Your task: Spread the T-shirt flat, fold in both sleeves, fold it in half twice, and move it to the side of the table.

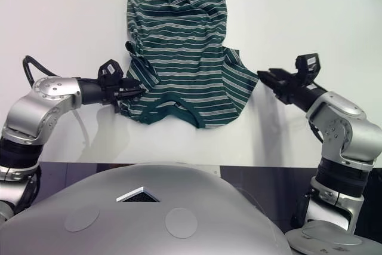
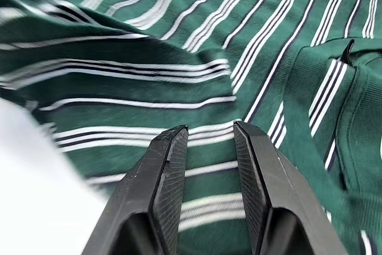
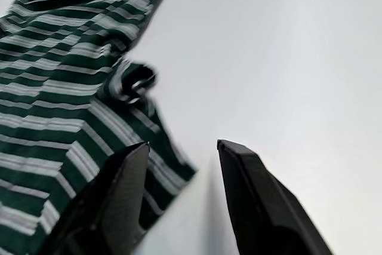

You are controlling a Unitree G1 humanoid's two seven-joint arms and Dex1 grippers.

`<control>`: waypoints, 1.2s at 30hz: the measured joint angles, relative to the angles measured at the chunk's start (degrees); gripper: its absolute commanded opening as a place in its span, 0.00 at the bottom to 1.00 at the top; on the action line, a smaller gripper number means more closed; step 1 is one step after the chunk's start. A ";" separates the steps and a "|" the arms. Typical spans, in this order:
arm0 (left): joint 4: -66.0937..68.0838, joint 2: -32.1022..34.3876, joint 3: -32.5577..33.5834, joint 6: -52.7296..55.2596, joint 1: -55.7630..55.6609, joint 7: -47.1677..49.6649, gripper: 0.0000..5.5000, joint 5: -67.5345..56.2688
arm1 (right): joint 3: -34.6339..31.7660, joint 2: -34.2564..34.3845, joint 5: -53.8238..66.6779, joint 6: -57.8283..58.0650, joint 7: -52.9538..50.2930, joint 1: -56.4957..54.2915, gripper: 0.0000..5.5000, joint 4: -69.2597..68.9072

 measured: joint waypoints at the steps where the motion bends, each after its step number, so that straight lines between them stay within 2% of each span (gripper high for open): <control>1: -0.20 0.60 -0.03 -0.13 -0.35 -0.15 0.25 0.71 | 1.24 0.27 -0.06 -0.19 0.10 0.59 0.35 0.36; 5: -0.81 2.95 -0.38 -1.18 -1.75 -1.78 0.25 1.77 | 5.71 0.00 -3.01 -7.12 0.02 0.94 0.20 3.57; 11: -0.31 5.44 0.64 -2.67 -1.73 -3.37 0.25 1.76 | 6.32 -0.06 -3.06 -10.31 -0.16 2.01 0.02 1.91; 16: 2.14 5.99 1.82 -4.44 -1.56 -4.56 0.25 1.76 | 7.41 -3.75 0.20 -7.06 1.51 -2.91 0.01 -9.12; 20: 5.13 5.60 1.83 -5.74 -2.11 -4.54 0.25 1.92 | 20.66 -5.15 -3.61 -7.10 2.60 -9.41 0.01 -10.26; 21: 6.25 4.95 1.76 -6.48 -3.27 -4.46 0.25 2.66 | 26.68 -4.69 -6.94 -7.67 2.51 -10.81 0.01 -8.59; 23: 8.04 4.01 1.68 -8.13 -6.10 -4.44 0.25 3.53 | 35.55 -3.73 -11.90 -9.69 2.47 -11.95 0.08 -6.77; 25: 9.48 4.08 1.38 -11.09 -7.15 -4.45 0.32 5.85 | 38.45 -3.53 -14.13 -11.76 2.35 -12.32 0.17 -6.74; 28: 9.83 5.47 0.06 -15.82 -5.79 -5.13 0.40 8.93 | 35.39 -4.54 -12.09 -12.28 4.47 -12.05 0.25 -8.59; 31: 8.35 9.69 -0.98 -25.38 -1.58 -8.57 0.50 12.94 | 28.40 -10.38 -8.73 -14.94 10.31 -10.54 0.36 -15.48; 33: 8.19 14.84 -0.76 -33.91 0.89 -12.23 0.56 15.27 | 23.94 -18.62 -9.55 -20.12 16.52 -7.44 0.43 -17.03; 36: 8.72 16.74 -0.55 -42.23 1.60 -13.13 0.57 18.78 | 22.97 -26.35 -17.28 -33.16 21.26 -4.91 0.44 -13.83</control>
